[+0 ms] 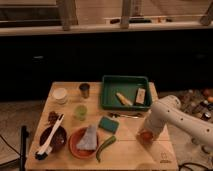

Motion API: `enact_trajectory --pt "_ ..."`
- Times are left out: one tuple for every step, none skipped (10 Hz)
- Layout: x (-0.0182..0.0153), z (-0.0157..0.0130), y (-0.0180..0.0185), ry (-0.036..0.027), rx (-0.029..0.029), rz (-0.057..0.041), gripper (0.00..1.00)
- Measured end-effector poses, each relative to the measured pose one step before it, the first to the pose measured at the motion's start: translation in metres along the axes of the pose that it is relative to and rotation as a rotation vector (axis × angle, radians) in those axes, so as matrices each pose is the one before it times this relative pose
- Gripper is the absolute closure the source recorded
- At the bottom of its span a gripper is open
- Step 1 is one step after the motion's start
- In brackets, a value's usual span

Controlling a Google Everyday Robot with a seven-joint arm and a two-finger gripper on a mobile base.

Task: Place apple in plastic cup

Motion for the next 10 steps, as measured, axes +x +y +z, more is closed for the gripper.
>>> enact_trajectory --pt "-0.00038 -0.00010 0.00047 0.00067 -0.00168 -0.00037 0.70" --pt "-0.00033 -0.00007 -0.00098 0.00045 -0.00009 -0.00210 0.81" --pt "-0.00001 -0.00011 -0.00029 0.00099 -0.00129 -0.00148 0.92" --pt "0.00019 -0.00034 0.00022 0.00163 -0.00077 -0.00017 0.97" --pt "-0.00006 -0.00011 -0.00039 0.00088 -0.00158 -0.00171 1.00" --pt "0.00009 -0.00041 -0.00093 0.00140 -0.00071 -0.00185 1.00" --pt "0.00014 -0.00073 0.00024 0.00154 -0.00098 0.00004 1.00" --pt "-0.00035 -0.00096 0.00023 0.00112 -0.00188 -0.00042 1.00" --pt "0.00005 -0.00149 -0.00015 0.00207 -0.00005 -0.00070 1.00" --pt "0.00002 -0.00232 0.00019 0.00237 -0.00043 -0.00010 1.00"
